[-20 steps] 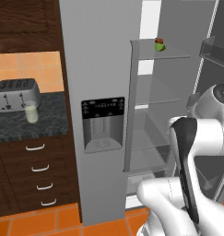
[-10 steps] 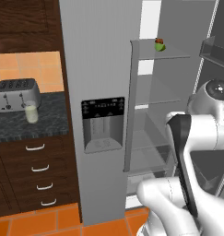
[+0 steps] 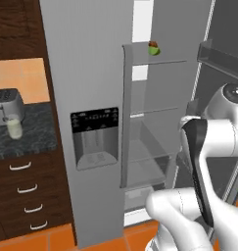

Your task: Grab a lemon wedge from the fridge and one ice cube from the ice bowl, and put them in the glass of lemonade.

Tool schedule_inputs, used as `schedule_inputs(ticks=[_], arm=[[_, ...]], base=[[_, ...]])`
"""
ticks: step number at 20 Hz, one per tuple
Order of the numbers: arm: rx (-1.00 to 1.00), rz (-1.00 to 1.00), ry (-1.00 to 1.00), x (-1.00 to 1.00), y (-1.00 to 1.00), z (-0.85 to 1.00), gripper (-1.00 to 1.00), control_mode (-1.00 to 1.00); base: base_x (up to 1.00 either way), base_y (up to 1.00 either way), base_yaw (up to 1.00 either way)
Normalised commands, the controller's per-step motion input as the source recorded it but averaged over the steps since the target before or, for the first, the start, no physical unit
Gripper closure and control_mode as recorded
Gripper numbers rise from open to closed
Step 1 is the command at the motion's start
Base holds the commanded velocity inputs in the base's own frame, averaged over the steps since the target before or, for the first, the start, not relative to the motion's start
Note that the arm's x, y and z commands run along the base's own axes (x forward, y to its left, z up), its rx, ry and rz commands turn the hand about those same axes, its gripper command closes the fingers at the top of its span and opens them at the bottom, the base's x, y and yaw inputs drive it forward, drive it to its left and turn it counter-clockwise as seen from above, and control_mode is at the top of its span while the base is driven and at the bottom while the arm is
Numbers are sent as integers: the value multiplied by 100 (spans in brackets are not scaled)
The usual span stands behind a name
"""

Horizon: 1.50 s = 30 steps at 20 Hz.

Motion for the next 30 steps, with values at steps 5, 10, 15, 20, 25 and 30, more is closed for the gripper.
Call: schedule_inputs(ticks=[5,10,15,20,25,30], arm=[[0,0,0,0,0,0,-100,100],[0,0,0,0,0,0,-100,100],[0,0,0,0,0,0,-100,100],[0,0,0,0,0,0,-100,100],[1,0,-2,2,0,0,-100,-100],[4,10,-13,-1,0,4,-100,-100]], base=[[81,-22,-16],[78,-30,-1],[74,-43,0],[48,-9,0],[3,0,0],[0,0,0]])
